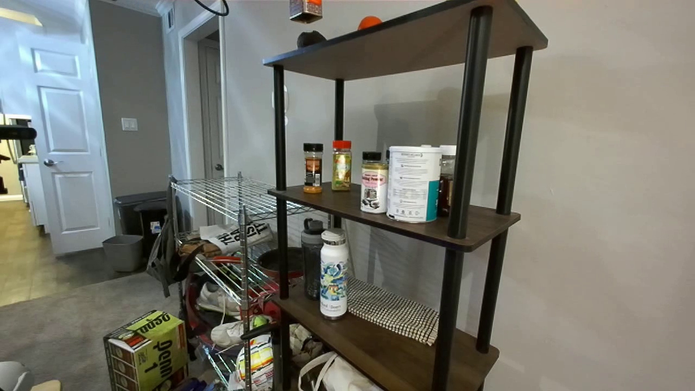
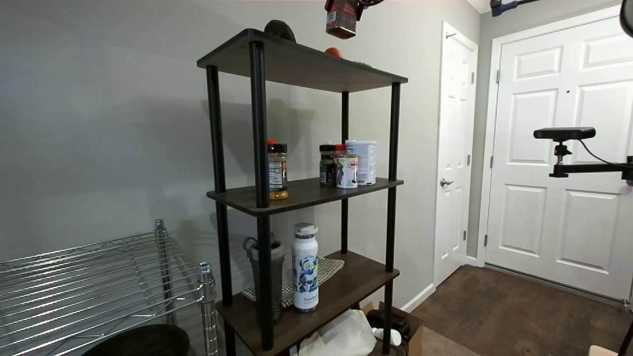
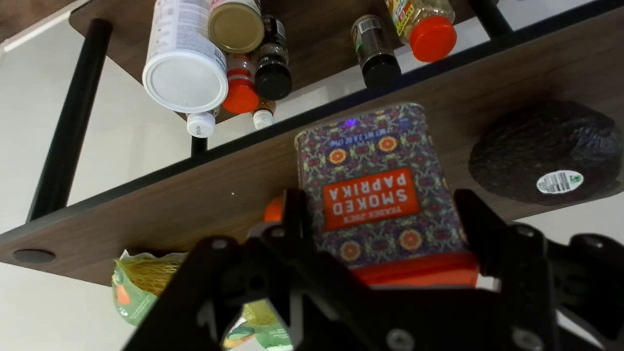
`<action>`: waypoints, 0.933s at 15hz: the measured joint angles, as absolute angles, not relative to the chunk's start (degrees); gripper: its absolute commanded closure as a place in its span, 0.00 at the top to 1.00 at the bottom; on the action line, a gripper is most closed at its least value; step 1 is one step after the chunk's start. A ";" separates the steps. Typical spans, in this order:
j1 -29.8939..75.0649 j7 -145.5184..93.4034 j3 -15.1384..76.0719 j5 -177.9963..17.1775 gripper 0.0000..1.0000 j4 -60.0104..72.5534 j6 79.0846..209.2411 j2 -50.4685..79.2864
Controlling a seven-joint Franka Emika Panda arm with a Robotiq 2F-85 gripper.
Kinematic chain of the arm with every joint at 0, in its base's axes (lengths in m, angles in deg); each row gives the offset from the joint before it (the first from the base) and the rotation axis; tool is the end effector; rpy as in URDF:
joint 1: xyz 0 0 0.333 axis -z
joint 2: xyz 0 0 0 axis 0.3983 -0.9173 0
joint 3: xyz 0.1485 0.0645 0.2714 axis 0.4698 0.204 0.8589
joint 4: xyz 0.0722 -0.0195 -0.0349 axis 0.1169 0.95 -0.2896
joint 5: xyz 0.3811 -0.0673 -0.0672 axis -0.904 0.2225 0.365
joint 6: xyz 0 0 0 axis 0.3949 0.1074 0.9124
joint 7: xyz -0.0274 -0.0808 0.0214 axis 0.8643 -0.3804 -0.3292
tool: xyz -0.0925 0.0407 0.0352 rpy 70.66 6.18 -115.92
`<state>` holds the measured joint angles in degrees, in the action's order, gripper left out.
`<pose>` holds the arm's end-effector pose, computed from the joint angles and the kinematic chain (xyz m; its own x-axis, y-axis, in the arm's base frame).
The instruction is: Shift the container with the lid to the bottom shelf
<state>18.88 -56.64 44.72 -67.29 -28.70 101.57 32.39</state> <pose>0.4685 0.0978 0.9031 0.6927 -0.3775 0.6146 -0.3695 -0.9175 -0.1471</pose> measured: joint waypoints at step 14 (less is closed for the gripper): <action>18.32 -47.85 39.33 -70.70 0.52 1.26 109.28 48.26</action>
